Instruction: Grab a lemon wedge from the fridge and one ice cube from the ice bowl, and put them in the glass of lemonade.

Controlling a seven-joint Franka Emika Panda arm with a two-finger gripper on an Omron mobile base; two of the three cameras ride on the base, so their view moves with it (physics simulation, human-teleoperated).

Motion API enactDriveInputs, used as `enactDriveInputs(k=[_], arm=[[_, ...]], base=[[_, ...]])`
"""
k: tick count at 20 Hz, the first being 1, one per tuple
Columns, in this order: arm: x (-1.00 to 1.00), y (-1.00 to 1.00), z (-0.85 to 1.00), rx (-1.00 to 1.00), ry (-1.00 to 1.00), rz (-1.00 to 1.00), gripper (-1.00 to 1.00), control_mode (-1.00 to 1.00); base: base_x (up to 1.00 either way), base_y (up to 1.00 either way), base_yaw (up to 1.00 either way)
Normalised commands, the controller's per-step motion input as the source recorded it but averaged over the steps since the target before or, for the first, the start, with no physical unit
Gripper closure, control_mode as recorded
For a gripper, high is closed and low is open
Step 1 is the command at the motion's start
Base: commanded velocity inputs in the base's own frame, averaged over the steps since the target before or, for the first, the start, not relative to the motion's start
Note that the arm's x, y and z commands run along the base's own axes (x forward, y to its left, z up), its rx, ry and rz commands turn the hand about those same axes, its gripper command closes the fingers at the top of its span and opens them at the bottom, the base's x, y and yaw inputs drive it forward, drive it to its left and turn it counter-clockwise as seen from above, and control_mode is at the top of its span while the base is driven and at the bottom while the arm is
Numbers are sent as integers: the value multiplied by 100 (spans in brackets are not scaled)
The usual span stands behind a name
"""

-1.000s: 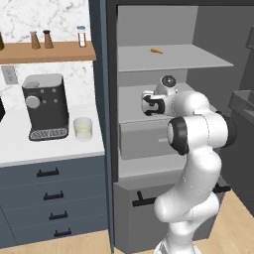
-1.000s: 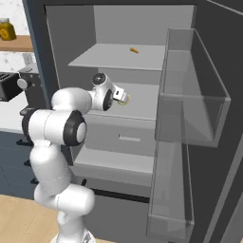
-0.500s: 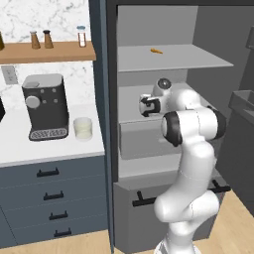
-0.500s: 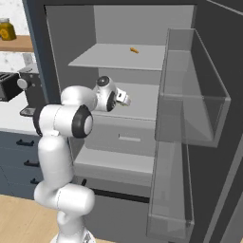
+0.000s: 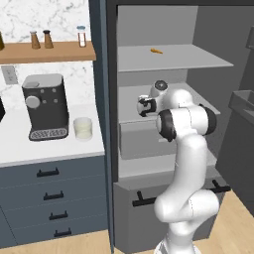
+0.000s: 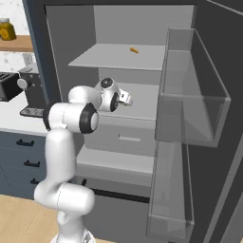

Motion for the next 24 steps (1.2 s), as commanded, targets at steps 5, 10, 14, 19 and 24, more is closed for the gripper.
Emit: enactDriveInputs(k=[5,10,14,19,24], arm=[[38,-13,-10,0,0,0,-100,-100],[23,-6,-15,0,0,0,100,-100],[2,-4,-46,-1,0,1,100,-100],[0,0,0,0,-3,0,100,-100],[-21,0,0,0,-3,0,100,-100]], base=[[0,0,0],[0,0,0],[0,0,0],[0,0,0],[0,0,0]])
